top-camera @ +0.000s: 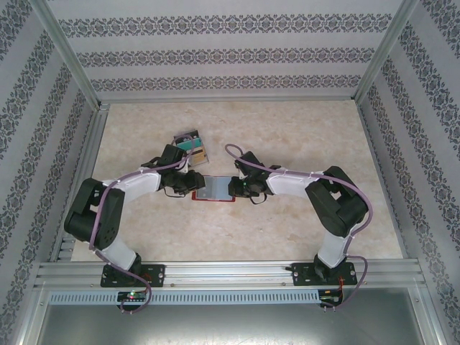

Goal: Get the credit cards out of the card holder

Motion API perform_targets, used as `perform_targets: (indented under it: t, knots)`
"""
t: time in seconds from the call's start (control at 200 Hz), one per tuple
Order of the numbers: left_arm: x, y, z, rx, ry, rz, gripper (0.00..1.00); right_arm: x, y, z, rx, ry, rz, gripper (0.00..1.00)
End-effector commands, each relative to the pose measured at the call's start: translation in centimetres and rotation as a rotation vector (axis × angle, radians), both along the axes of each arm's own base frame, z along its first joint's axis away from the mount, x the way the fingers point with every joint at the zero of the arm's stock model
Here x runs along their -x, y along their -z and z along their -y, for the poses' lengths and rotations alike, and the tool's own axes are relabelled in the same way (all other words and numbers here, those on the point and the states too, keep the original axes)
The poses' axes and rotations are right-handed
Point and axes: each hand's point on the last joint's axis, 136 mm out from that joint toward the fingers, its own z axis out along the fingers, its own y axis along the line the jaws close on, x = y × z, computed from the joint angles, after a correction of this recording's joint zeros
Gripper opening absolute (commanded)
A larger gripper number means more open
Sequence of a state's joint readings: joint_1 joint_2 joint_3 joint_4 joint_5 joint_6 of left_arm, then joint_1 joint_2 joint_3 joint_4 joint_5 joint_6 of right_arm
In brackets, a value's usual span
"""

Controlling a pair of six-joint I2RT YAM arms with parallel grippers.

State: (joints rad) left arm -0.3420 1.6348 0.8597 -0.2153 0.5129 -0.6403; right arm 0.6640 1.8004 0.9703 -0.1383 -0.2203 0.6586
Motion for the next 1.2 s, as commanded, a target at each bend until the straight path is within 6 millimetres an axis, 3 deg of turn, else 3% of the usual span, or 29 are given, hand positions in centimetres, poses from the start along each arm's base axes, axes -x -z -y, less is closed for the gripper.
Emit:
perform_targets:
  t: [0.0, 0.125, 0.335, 0.789, 1.059, 1.194]
  knots:
    - [-0.6, -0.1, 0.8, 0.008, 0.003, 0.007, 0.30, 0.2, 1.0, 0.1, 0.033, 0.005, -0.022, 0.22]
    - [-0.6, 0.4, 0.1, -0.036, -0.003, -0.001, 0.30, 0.2, 1.1, 0.2, 0.035, 0.007, -0.022, 0.22]
    - [-1.1, -0.6, -0.5, -0.063, -0.026, 0.054, 0.29, 0.3, 1.2, 0.1, 0.034, 0.008, -0.027, 0.22]
    - [-0.5, 1.7, -0.6, -0.105, -0.002, -0.023, 0.28, 0.2, 1.3, -0.1, 0.028, 0.004, -0.034, 0.21]
    - [-0.8, 0.1, -1.3, -0.124, -0.023, 0.037, 0.28, 0.3, 1.4, 0.0, 0.028, 0.005, -0.037, 0.21]
    - [-0.5, 0.4, -1.4, -0.131, -0.022, 0.031, 0.28, 0.4, 1.4, 0.0, 0.026, 0.005, -0.039, 0.21]
